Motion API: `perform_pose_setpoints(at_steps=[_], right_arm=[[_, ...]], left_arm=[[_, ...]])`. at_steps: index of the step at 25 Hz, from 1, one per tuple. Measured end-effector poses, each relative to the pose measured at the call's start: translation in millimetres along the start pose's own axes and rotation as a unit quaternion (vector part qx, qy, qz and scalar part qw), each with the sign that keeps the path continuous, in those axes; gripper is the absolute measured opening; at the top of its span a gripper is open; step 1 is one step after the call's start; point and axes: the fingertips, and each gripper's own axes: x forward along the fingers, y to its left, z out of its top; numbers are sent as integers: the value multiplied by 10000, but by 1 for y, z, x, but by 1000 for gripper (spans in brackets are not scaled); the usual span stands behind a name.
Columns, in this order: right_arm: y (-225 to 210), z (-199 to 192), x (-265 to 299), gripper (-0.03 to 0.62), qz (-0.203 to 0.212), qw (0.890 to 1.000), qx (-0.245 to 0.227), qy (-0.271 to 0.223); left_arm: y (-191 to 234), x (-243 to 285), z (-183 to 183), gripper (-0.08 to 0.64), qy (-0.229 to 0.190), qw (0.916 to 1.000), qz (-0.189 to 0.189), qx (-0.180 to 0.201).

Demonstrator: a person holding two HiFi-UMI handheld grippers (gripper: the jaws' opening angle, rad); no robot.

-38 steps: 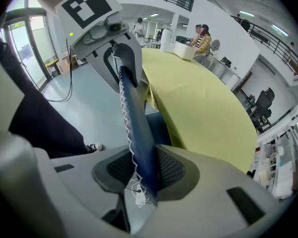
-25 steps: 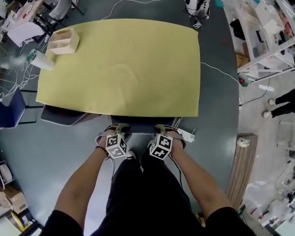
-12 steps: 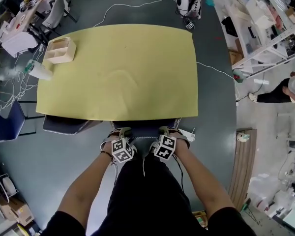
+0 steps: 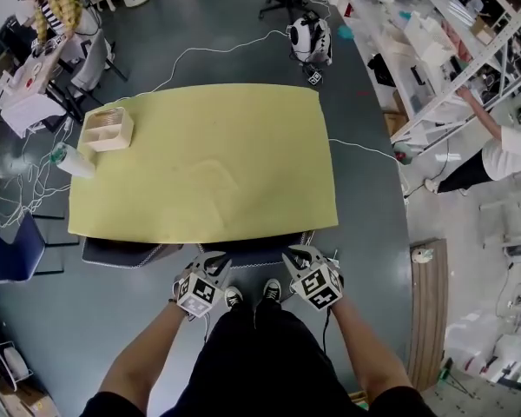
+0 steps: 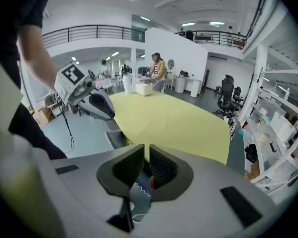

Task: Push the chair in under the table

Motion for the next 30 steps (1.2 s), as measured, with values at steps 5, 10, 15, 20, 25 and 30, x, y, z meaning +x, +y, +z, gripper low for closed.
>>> perform_pose_setpoints(at_steps=[5, 10, 15, 20, 25, 30], right_arm=[[-14, 78, -48, 26, -71, 9909, 519, -1243], [-26, 153, -93, 14, -41, 9682, 836, -2359], [-38, 214, -142, 12, -234, 9398, 1079, -3235], [-36, 251, -174, 12, -318, 9245, 1098, -3636], [-30, 275, -191, 12, -266, 9200, 1028, -3773], [-22, 288, -201, 12, -324, 9161, 1048, -3857]], left_arm=[[21, -41, 86, 9, -1036, 9934, 453, -170], [30, -87, 166, 8, -1973, 9781, 647, -121], [38, -136, 227, 8, -2741, 9574, 798, -447], [47, -178, 267, 8, -3247, 9396, 897, -612], [51, -201, 287, 8, -3481, 9301, 1000, -615], [52, -220, 295, 8, -3643, 9227, 1025, -736]])
